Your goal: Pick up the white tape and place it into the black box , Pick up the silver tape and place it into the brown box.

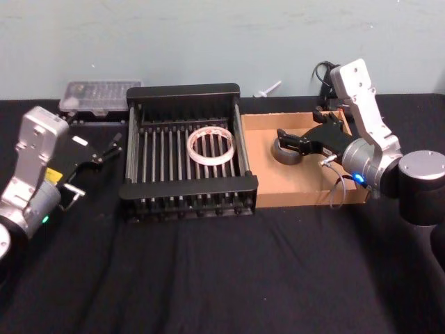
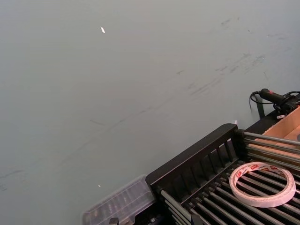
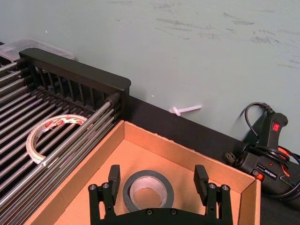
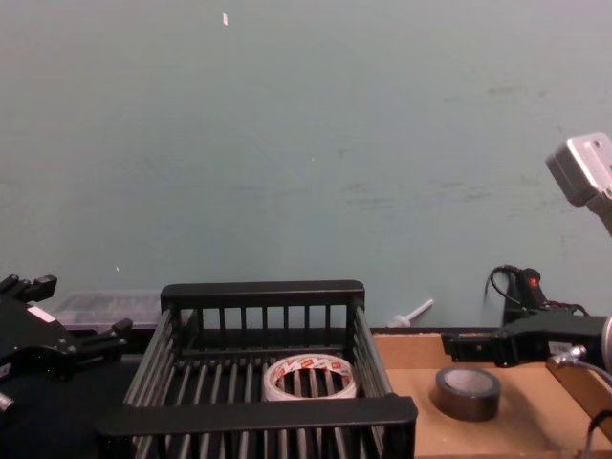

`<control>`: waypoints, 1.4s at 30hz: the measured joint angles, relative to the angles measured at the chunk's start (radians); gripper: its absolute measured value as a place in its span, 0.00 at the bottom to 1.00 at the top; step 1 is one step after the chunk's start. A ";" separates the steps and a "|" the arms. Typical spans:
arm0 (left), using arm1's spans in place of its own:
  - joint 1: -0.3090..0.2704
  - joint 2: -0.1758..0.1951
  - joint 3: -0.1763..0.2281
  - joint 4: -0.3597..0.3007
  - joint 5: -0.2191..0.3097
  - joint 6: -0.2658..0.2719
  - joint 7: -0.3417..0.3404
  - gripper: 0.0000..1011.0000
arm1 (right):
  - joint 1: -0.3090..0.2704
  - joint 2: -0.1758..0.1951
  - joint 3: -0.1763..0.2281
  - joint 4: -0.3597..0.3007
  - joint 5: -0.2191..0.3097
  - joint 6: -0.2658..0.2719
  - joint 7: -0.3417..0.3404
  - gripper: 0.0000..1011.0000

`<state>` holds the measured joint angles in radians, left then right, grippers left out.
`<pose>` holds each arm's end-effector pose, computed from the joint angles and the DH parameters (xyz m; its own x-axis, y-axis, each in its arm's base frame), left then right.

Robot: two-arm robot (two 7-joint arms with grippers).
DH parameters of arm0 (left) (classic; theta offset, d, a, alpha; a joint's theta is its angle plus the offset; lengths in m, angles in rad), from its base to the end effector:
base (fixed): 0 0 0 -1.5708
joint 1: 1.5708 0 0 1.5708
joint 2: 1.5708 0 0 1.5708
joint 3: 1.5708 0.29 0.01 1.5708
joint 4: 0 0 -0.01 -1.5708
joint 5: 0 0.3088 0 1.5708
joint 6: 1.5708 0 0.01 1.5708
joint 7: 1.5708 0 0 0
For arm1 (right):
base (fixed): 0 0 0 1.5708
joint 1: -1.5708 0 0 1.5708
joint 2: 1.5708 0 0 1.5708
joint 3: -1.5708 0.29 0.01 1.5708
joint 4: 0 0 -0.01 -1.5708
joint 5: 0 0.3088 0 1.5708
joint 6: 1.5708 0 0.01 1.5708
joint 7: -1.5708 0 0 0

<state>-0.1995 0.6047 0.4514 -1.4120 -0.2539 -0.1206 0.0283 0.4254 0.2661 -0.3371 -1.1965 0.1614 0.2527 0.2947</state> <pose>0.3581 0.0827 -0.3023 0.2923 0.8803 0.3737 -0.9552 0.2873 0.0702 0.4367 -0.0132 -0.2739 0.4706 -0.8743 0.1190 0.8506 0.4137 -0.3245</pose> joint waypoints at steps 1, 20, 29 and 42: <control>0.000 0.000 0.000 0.000 0.000 0.000 0.000 0.99 | 0.000 0.000 0.000 0.000 0.000 0.000 0.000 0.99; 0.000 0.000 0.000 0.000 0.000 0.000 0.000 0.99 | -0.036 0.000 0.025 -0.044 0.001 -0.016 0.001 0.99; 0.000 0.000 0.000 0.000 0.000 0.000 0.000 0.99 | -0.122 0.012 0.063 -0.155 -0.032 -0.082 -0.065 0.99; 0.000 0.000 0.000 0.000 0.000 0.000 0.000 0.99 | -0.219 0.037 0.090 -0.200 -0.156 -0.241 -0.147 0.99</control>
<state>-0.1995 0.6047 0.4514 -1.4120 -0.2539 -0.1205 0.0283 0.2067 0.3034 -0.2471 -1.3966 0.0050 0.0115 0.1480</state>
